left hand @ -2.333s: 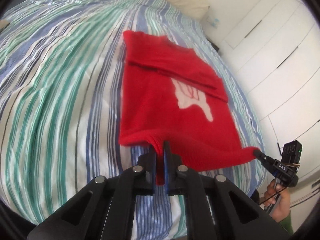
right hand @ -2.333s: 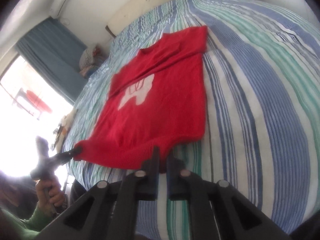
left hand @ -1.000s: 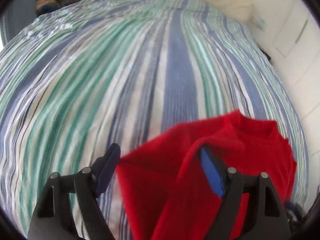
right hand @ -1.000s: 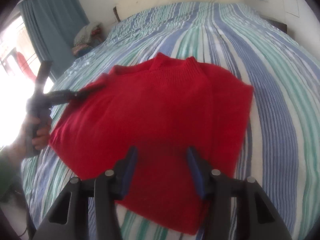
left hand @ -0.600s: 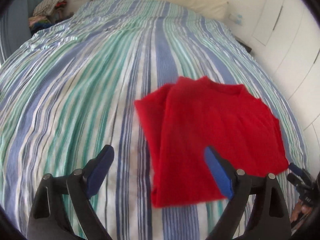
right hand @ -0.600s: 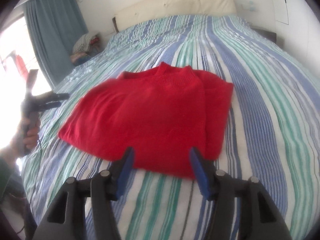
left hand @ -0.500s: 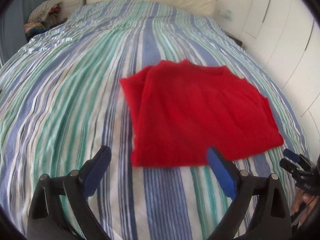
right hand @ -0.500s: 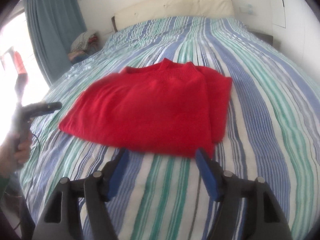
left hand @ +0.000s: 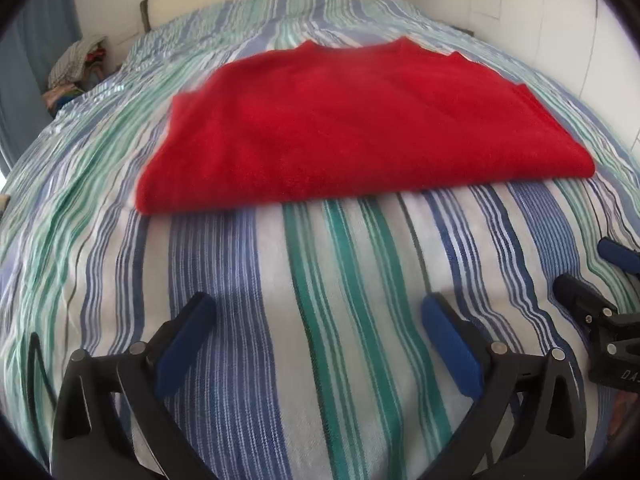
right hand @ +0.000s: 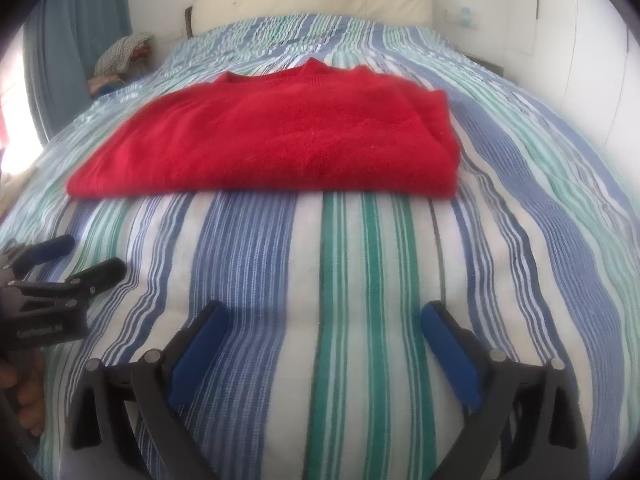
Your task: Fold small clothes
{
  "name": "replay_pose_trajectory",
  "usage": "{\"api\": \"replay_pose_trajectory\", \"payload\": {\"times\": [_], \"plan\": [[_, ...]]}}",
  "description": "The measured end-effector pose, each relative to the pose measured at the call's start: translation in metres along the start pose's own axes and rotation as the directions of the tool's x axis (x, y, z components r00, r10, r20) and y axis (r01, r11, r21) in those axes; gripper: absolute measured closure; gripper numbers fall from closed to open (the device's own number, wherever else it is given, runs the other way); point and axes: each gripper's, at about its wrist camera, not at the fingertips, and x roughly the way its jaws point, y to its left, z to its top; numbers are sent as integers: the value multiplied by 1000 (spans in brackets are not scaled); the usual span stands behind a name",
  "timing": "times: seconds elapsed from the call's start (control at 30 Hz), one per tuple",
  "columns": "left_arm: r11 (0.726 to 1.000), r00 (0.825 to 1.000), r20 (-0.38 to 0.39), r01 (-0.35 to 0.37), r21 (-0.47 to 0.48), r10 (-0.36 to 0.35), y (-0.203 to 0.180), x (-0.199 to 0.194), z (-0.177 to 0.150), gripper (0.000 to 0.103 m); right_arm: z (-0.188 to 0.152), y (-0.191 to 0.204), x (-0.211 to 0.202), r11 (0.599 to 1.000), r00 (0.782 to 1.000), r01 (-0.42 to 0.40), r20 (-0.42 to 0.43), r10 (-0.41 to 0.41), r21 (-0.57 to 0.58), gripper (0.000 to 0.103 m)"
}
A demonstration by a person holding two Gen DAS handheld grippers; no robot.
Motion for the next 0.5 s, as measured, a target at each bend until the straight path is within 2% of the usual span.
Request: {"api": "replay_pose_trajectory", "payload": {"times": [0.5], "plan": [[1000,1000,-6,3,2,-3,-2,-1,-6,0,2,0,2,1000,1000,10,-10,-10,-4,2]]}}
